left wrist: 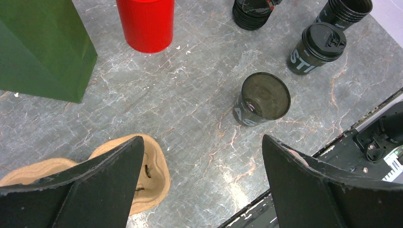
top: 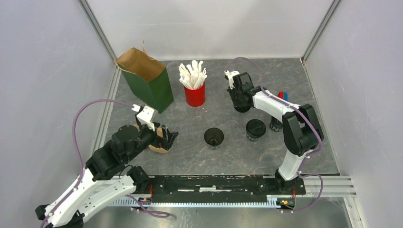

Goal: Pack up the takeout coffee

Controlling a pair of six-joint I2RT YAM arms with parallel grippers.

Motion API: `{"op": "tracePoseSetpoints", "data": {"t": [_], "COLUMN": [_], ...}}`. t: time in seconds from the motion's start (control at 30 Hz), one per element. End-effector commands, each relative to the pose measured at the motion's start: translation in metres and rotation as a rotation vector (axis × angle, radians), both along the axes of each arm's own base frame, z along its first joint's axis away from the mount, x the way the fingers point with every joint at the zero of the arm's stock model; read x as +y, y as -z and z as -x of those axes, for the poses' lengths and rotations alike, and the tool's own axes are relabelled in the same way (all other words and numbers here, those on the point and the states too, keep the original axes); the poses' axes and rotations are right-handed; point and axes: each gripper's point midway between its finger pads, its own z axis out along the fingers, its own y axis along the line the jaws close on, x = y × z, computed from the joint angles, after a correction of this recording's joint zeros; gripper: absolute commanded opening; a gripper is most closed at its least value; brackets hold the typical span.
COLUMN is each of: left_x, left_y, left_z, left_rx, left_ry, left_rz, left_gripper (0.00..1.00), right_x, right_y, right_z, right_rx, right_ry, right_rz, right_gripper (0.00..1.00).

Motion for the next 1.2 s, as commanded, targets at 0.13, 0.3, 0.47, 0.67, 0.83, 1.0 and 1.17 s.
{"op": "tracePoseSetpoints", "data": {"t": [0.13,0.3,0.47,0.67,0.83,1.0,1.17], "left_x": [-0.003,-0.003,-0.003,-0.004,-0.004,-0.004,-0.004], "left_y": [-0.005,-0.005,-0.005,-0.005,-0.005,-0.005,-0.005], "left_z": [-0.006,-0.006,-0.006,-0.006,-0.006,-0.006,-0.006], "left_rx": [-0.041,-0.041,-0.04,-0.038,-0.038,-0.037,-0.038], "left_ry": [0.009,0.008,0.009,0.01,0.01,0.01,0.01], "left_rz": [-0.018,-0.019,-0.019,-0.019,-0.019,-0.019,-0.019], "left_gripper": [1.0,1.0,1.0,1.0,1.0,1.0,1.0], "right_x": [0.004,0.004,0.003,0.005,0.004,0.001,0.0], "right_y": [-0.029,-0.029,-0.028,-0.027,-0.029,-0.035,-0.037], "right_z": [-0.011,-0.011,-0.01,-0.008,-0.009,-0.011,-0.012], "right_rx": [-0.062,-0.05,-0.04,-0.029,-0.032,-0.042,-0.041], "right_ry": [0.001,-0.009,-0.015,-0.027,-0.021,-0.01,-0.011], "right_rz": [-0.122,-0.155,-0.17,-0.199,-0.204,-0.205,-0.217], "right_gripper": [0.1,0.1,0.15,0.07,0.04,0.06,0.0]}}
